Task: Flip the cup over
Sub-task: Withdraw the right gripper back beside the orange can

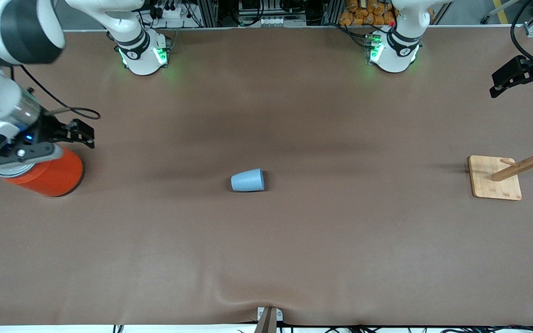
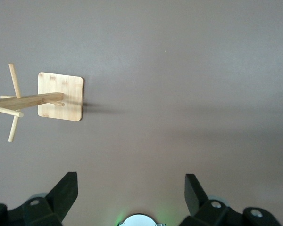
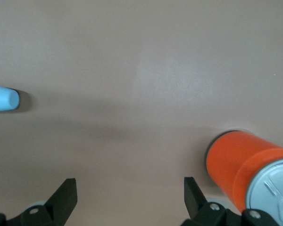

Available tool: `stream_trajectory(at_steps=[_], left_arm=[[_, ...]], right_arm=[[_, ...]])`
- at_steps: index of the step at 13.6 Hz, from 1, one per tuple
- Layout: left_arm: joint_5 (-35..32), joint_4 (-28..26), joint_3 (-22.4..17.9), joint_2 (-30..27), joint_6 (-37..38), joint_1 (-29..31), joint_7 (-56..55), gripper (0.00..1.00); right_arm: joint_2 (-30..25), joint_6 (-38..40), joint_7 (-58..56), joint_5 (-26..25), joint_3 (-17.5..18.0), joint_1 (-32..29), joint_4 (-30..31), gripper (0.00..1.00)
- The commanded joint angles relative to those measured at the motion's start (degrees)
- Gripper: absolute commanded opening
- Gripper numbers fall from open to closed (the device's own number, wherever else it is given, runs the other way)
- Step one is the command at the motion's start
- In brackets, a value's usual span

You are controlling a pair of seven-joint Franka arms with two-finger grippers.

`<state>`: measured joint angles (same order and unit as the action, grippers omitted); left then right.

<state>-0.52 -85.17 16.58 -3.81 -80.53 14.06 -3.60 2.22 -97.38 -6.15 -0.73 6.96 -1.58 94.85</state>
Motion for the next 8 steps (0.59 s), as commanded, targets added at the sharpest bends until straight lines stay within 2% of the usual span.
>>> stream_trajectory(at_steps=[1,2,4,5,8], left_arm=[[-0.2,0.6,0.4,0.2,0.2,0.4,0.3,1.00],[0.2,0.5,0.4,0.5,0.3,0.4,0.3,1.00],[1.3,0.3,0.8,2.5,0.3,-0.4,-0.2,1.00],[2.6,0.3,1.7,3.8,-0.2,-0.7,-1.8,1.00],[8.9,0.1,4.8,9.2,-4.1,-0.9,-7.7,1.00]], right_arm=[[-0.2,2.9,0.6,2.0,0.3,-3.0,-4.4,1.00],[-0.5,3.2,0.5,2.0,-0.4,-3.2,-4.7,1.00],[-0.5,3.6,1.3,2.6,-5.1,-2.1,-4.5,1.00],[-0.4,5.3,3.1,3.3,-6.3,-1.9,-4.5,1.00],[-0.5,9.5,12.5,3.5,-6.6,-1.6,-4.5,1.00]])
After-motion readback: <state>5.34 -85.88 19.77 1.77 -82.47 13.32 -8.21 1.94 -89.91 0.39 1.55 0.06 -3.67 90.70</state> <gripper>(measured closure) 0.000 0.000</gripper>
